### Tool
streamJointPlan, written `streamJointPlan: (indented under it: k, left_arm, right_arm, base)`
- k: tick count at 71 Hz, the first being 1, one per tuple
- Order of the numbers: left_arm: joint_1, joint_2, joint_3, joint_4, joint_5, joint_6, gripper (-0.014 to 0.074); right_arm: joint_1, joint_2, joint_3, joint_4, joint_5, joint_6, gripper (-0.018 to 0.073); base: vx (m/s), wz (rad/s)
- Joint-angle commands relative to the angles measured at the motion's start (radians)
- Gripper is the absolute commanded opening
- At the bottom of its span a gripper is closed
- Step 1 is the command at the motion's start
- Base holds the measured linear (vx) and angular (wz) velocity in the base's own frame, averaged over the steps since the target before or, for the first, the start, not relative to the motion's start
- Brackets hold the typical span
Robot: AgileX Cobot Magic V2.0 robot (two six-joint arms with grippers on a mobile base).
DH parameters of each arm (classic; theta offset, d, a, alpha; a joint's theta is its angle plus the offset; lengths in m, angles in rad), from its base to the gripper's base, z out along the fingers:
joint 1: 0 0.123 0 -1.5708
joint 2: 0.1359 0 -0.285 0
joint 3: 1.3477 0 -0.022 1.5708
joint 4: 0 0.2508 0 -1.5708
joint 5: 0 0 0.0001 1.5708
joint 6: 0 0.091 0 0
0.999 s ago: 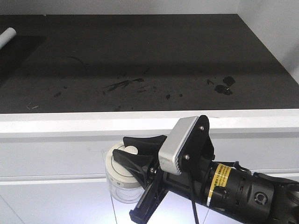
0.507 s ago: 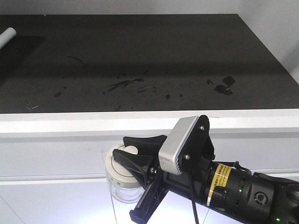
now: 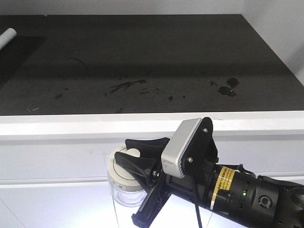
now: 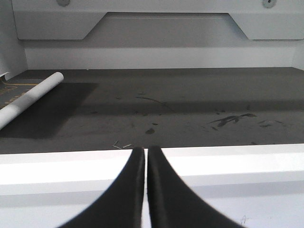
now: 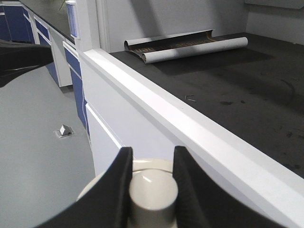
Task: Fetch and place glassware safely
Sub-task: 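Hold the jar in the right gripper while the base turns away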
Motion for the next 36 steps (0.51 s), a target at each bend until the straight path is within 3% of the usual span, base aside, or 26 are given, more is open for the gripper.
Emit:
streamJointPlan:
  k: [1, 36]
  left_arm:
    - [-0.005, 0.009, -0.031, -0.009, -0.071, -0.007, -0.0007]
    - [-0.005, 0.009, -0.031, -0.009, -0.071, -0.007, -0.0007]
  right_arm:
    - [0.002, -0.036, -0.029, 0.008, -0.106, -0.007, -0.0003]
    - [0.002, -0.036, -0.029, 0.008, -0.105, -0.007, -0.0003]
  base:
    - [0.0, 0.0]
    - [-0.01, 0.02]
